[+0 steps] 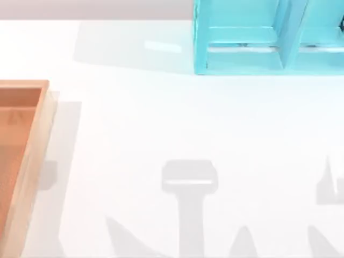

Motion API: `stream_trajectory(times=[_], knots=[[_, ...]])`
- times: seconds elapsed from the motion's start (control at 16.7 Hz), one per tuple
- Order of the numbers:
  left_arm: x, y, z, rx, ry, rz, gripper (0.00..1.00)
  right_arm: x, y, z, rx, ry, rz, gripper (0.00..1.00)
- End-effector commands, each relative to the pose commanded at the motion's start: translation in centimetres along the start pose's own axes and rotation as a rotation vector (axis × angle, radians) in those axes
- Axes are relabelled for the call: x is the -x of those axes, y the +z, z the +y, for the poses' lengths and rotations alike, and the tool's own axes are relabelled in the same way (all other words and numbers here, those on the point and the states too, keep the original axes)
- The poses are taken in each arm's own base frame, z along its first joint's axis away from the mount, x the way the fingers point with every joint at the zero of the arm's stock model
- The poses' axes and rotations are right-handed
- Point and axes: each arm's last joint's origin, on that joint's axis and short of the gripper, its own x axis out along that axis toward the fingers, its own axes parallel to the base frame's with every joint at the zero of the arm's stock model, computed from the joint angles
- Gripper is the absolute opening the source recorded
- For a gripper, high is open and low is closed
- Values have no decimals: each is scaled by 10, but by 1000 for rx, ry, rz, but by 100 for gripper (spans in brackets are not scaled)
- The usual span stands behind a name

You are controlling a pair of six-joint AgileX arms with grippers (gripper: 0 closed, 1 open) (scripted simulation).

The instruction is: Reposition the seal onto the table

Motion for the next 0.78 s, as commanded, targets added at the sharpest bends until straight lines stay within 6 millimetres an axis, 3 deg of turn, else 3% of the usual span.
stream_trajectory(times=[0.42,0.78], knots=[[-56,63,37,-32,-50,659,100,0,0,0,0,0,0,100],[-102,87,68,-22,-125,962,100,0,0,0,0,0,0,100]])
